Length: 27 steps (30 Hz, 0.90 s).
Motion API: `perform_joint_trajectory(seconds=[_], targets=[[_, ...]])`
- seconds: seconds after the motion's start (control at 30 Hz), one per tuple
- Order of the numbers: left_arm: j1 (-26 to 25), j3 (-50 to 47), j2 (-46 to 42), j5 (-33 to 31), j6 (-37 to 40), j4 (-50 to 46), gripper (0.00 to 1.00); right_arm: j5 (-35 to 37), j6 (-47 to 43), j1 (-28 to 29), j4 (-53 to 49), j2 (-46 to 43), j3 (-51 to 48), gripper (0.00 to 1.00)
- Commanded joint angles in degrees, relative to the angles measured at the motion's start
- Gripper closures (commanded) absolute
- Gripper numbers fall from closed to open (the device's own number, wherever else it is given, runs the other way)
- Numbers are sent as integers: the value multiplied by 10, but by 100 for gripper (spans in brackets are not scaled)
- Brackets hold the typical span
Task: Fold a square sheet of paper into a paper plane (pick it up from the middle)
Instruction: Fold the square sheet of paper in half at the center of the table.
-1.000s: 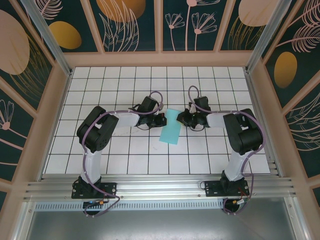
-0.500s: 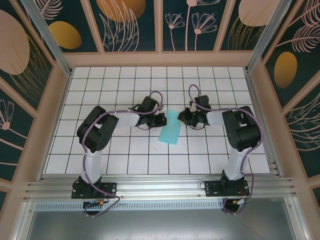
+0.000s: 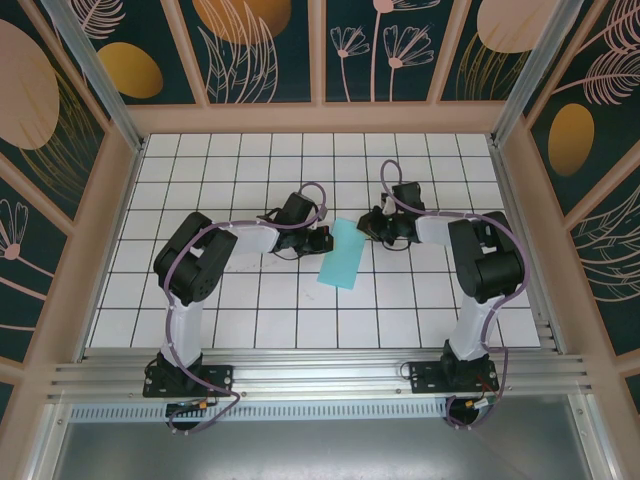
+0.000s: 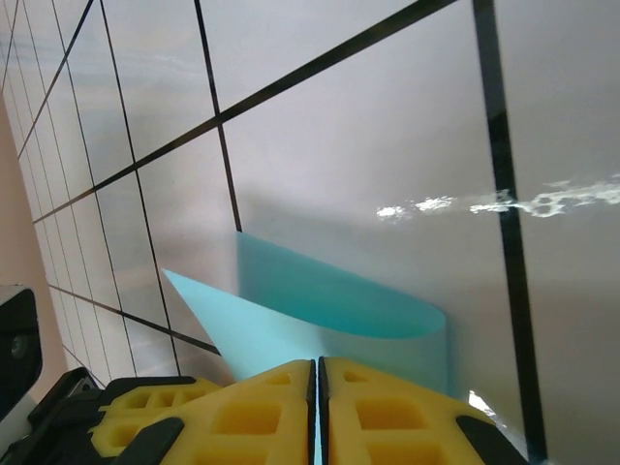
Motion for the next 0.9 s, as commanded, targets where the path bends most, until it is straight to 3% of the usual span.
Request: perform_joint_trajectory(seconds=[0.0, 0.23, 0.5, 0.87], targets=[[-4, -15, 31, -46, 13, -79, 100, 16, -11, -4, -9, 23, 9, 86], [-4, -15, 32, -46, 13, -79, 100, 41, -13, -5, -55, 50, 29, 86], [-4, -17, 29, -47, 14, -81, 100, 12, -20, -10, -67, 5, 65, 85], [-4, -14, 27, -46, 13, -81, 100, 34, -5, -15, -63, 75, 66, 86]])
